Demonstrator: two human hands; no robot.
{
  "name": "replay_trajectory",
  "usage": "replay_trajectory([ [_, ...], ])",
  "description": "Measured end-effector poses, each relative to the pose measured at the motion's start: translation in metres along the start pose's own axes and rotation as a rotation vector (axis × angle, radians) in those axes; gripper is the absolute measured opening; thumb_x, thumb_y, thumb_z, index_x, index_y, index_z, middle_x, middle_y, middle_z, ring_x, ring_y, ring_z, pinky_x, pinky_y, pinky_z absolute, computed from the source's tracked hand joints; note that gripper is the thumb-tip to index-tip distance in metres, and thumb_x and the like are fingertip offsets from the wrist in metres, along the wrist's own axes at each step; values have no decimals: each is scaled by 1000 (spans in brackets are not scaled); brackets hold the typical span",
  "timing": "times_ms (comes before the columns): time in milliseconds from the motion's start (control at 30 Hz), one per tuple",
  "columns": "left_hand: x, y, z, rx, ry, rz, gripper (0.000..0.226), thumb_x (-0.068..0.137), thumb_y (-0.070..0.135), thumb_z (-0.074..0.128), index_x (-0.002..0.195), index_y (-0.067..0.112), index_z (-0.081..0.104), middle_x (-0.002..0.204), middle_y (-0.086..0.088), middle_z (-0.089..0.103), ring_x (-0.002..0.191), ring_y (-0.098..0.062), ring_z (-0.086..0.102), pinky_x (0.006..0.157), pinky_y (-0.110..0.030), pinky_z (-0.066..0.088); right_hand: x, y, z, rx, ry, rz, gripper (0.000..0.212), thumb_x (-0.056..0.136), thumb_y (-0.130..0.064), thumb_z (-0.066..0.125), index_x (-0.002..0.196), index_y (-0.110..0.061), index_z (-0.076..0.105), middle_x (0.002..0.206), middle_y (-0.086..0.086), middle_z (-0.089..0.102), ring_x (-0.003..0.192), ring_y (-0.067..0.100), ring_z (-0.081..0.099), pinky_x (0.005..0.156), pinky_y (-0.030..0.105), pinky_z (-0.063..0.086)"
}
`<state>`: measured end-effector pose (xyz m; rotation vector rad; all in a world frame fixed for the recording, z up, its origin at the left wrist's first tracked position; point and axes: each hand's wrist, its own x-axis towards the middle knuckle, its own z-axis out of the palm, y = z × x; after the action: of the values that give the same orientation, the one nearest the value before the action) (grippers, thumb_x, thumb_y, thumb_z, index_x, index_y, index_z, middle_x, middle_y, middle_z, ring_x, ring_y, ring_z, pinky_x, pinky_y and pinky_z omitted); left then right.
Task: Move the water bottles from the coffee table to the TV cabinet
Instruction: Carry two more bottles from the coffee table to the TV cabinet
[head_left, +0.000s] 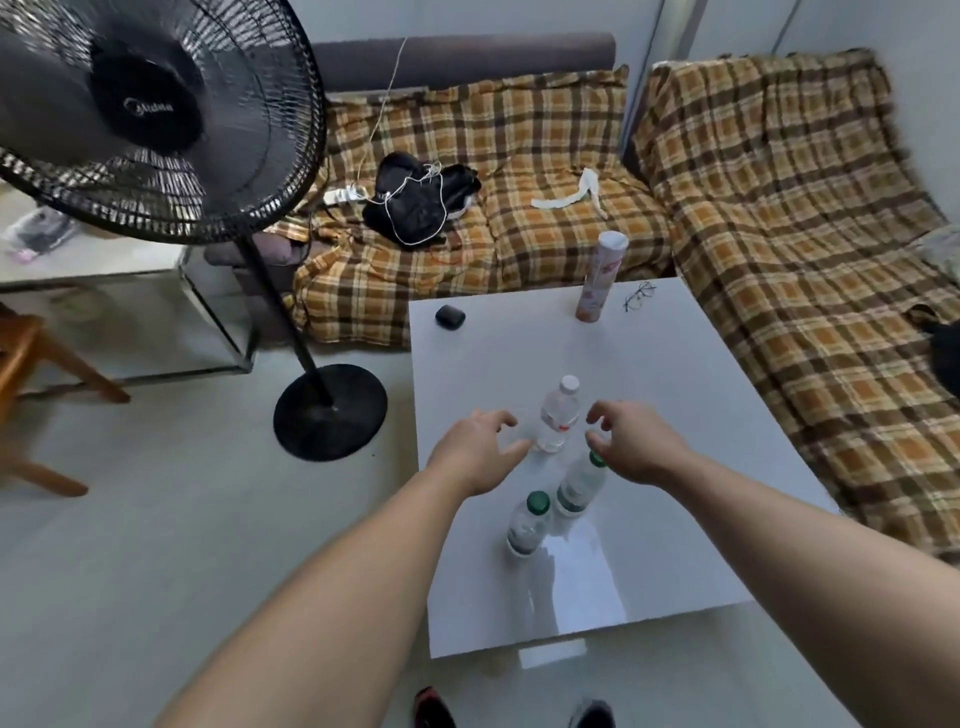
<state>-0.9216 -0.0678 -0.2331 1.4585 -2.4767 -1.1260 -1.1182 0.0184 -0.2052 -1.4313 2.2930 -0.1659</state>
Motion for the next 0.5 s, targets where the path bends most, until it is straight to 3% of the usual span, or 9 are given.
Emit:
replay_trajectory([
  [133, 9, -9, 22, -75, 17, -125, 47, 84, 53, 52, 124, 30, 52, 128, 0, 54, 108, -18, 53, 83, -29, 41, 22, 15, 16, 10, -48, -37, 33, 88, -34, 53, 117, -20, 59, 117, 8, 63, 102, 29, 59, 86, 39, 51],
  [300, 12, -6, 62, -20, -10, -229, 48, 83, 49, 52, 126, 30, 51, 132, -1, 53, 115, -21, 52, 95, -34, 43, 43, 57, 38, -207, -162, -192, 30, 86, -31, 51, 114, -21, 56, 119, 5, 56, 109, 30, 55, 74, 31, 40],
  [500, 10, 15, 105, 58, -27, -304, 53, 84, 42, 48, 136, 31, 42, 145, 4, 40, 128, -20, 42, 102, -38, 38, 54, 92, 57, -270, -302, -308, 42, 83, -31, 55, 122, -21, 47, 127, 4, 51, 111, 32, 52, 86, 41, 49],
])
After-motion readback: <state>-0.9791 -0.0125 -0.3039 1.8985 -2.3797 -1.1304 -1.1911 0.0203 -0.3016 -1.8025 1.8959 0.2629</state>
